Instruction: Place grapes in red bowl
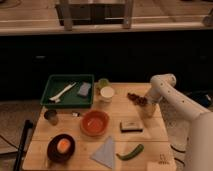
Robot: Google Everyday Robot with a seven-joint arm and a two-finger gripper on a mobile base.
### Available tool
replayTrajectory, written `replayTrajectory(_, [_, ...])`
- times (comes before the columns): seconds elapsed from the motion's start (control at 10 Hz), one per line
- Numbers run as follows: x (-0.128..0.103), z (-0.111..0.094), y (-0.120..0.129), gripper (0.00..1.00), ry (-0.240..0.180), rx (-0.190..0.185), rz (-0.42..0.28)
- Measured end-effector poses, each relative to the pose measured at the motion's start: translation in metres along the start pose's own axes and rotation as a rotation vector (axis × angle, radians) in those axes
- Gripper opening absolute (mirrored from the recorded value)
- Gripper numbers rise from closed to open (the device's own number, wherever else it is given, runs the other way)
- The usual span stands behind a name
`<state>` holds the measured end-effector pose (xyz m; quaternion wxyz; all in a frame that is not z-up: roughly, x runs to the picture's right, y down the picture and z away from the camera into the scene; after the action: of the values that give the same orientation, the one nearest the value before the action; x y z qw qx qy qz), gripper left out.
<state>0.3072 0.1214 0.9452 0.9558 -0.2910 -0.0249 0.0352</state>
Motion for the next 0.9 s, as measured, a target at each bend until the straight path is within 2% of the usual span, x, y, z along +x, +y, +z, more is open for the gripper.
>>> replayTrajectory(0.9, [0.0039, 0.0006, 0.0019, 0.8, -0.001, -0.001, 0.009])
